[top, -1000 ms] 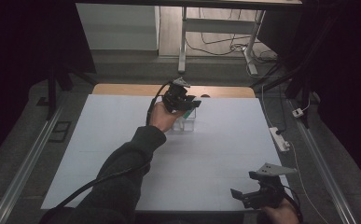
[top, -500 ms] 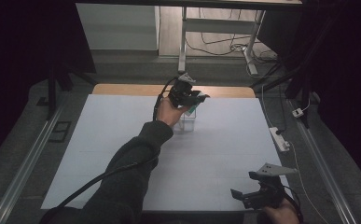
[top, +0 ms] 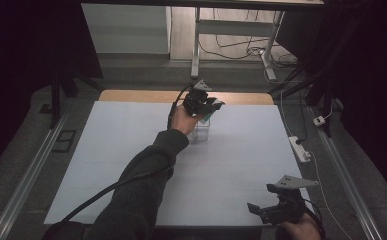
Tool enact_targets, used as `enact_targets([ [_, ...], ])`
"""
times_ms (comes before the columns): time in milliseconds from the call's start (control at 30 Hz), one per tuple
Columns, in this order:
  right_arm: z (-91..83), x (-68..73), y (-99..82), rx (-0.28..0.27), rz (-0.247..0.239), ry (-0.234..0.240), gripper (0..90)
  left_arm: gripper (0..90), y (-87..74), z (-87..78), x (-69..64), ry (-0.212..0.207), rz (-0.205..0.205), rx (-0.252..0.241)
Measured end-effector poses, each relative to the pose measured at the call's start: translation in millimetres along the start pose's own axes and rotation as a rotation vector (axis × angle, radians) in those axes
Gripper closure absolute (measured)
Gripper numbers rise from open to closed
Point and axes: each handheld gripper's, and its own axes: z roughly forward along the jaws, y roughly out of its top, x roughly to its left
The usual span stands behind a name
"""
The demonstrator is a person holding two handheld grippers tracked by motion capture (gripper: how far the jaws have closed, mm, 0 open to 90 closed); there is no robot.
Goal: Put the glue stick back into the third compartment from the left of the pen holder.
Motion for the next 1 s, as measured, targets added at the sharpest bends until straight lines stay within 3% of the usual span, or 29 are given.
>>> enact_targets([
  [100, 0.2, 0.0, 0.0, 0.0, -0.005, 0.002, 0.0, 65.0, -2.6, 2.5, 0.3, 0.017, 0.004, 0.004],
  [600, 0.4, 1.1, 0.1, 0.004, -0.011, -0.002, 0.0, 64.7, -10.3, 4.3, 1.8, 0.023, 0.009, 0.012],
  [1000, 0.8, 1.6, 0.3, 0.009, -0.011, 0.0, 0.0, 63.1, -20.1, 0.9, 0.8, 0.054, 0.008, 0.068],
])
